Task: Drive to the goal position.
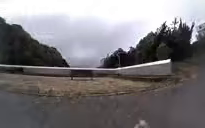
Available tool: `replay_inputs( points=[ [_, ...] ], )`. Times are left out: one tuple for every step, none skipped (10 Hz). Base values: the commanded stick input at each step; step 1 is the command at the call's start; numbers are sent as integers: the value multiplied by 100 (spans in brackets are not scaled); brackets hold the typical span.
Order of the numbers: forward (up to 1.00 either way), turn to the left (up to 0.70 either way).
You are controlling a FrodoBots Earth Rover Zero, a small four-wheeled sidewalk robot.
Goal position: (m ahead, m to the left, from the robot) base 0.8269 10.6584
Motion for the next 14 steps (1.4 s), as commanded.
replay_inputs(
  points=[
    [-45, -27],
    [-45, -27],
    [-45, -27],
    [-45, -27],
    [-45, -27],
    [-45, -27],
    [-45, -27],
    [8, 5],
    [27, 16],
    [45, 27],
    [45, 27],
    [45, 27],
    [45, 27],
    [45, 27]
  ],
)
